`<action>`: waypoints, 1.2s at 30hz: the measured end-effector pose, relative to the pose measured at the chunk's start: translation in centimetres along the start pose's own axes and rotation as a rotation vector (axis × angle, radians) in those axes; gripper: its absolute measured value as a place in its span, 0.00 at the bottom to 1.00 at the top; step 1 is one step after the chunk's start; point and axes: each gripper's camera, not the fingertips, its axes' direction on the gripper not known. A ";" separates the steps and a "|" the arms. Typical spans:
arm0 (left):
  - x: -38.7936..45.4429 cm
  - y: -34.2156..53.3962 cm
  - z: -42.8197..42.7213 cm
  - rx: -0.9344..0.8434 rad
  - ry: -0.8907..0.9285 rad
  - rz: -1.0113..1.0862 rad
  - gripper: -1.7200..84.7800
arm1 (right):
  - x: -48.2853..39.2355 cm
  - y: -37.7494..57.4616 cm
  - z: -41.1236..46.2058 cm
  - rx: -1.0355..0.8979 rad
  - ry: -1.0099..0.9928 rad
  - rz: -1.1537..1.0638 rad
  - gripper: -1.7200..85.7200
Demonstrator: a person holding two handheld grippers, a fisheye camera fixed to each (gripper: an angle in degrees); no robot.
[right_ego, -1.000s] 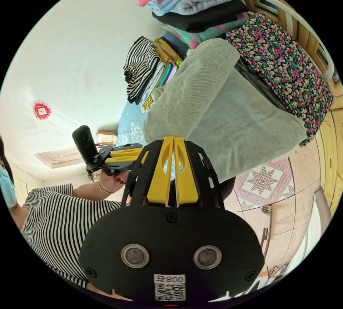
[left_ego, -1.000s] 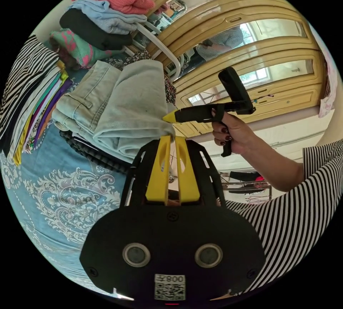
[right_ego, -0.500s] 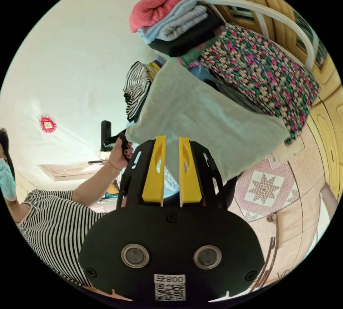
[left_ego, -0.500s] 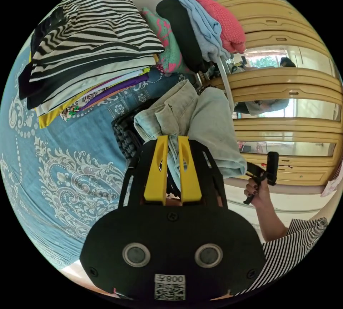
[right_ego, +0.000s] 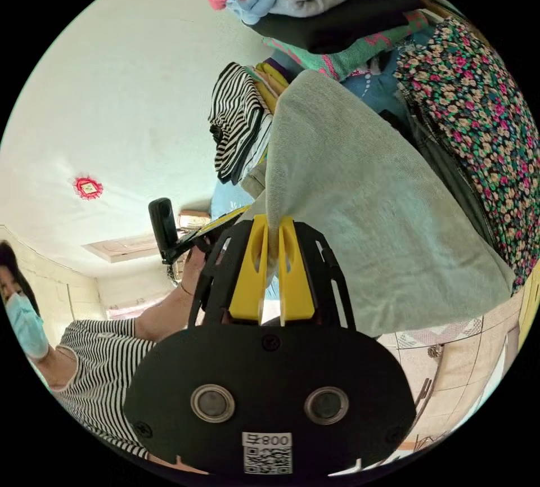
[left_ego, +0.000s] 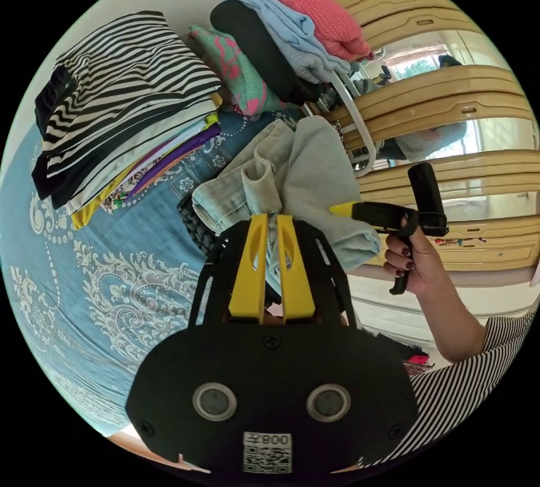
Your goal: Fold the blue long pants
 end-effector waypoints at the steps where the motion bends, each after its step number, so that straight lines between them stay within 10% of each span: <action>1: 0.2 0.0 -0.1 0.003 0.008 0.008 0.04 | 0.5 1.4 -1.3 0.023 -0.015 -0.010 0.06; 12: 6.3 0.0 1.6 -0.016 0.156 0.175 0.03 | 9.7 20.3 -9.7 0.277 0.169 0.458 0.09; 20: 10.0 -0.3 2.9 -0.026 0.168 0.200 0.02 | -2.8 8.6 -2.1 0.245 0.193 -0.121 0.13; 36: 12.7 3.5 0.4 0.042 0.061 0.038 0.04 | -6.7 3.5 12.1 0.102 0.223 -0.159 0.07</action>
